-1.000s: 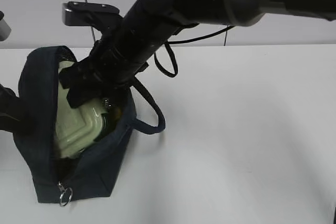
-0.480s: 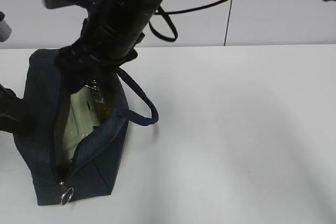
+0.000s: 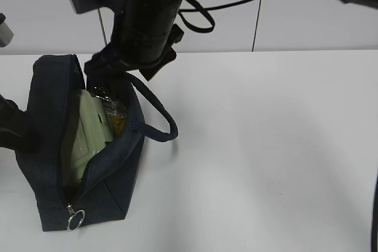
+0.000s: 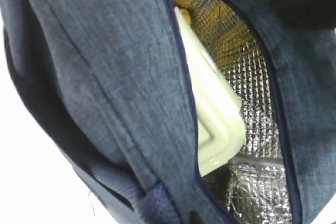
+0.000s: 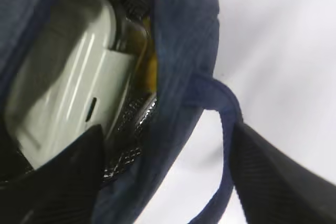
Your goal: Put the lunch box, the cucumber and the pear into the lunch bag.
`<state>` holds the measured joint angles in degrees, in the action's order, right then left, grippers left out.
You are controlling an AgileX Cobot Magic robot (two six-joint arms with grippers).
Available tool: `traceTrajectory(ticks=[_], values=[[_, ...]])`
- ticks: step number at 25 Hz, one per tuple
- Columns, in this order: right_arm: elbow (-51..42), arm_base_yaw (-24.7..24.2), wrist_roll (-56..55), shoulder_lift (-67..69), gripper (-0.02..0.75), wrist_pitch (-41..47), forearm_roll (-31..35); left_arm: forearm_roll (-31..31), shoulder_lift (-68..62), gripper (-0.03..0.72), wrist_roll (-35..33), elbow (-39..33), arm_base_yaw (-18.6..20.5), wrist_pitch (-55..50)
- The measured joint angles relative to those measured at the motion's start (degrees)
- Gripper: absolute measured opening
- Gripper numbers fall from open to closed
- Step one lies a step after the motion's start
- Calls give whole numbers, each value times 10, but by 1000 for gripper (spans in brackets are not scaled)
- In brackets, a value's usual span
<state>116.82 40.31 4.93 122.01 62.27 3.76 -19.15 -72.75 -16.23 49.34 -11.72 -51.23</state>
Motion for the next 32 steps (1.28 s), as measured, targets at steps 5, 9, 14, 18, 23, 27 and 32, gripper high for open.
traceTrajectory(ticks=[5, 9, 14, 18, 23, 27, 32], values=[[0, 0, -2, 25, 193, 17, -3, 0, 0, 2, 0, 0, 0, 0], [0, -5, -45, 23, 16, 31, -57, 1, -3, 2, 0, 6, 0, -2], [-74, -43, -65, -32, 8, -1, -45, 1, -46, 1, 0, 63, -12, -14], [-229, -73, -74, -130, 8, -85, -38, 1, -112, 2, 0, 126, -42, -18], [-419, -96, -79, -245, 6, -212, -30, 0, -190, 2, 1, 199, -92, -24], [-455, -97, -80, -277, 15, -250, -32, -2, -213, 2, 14, 225, -110, -18], [-450, -99, -73, -279, 324, -283, -38, -1, -209, 123, 20, 227, -110, -8]])
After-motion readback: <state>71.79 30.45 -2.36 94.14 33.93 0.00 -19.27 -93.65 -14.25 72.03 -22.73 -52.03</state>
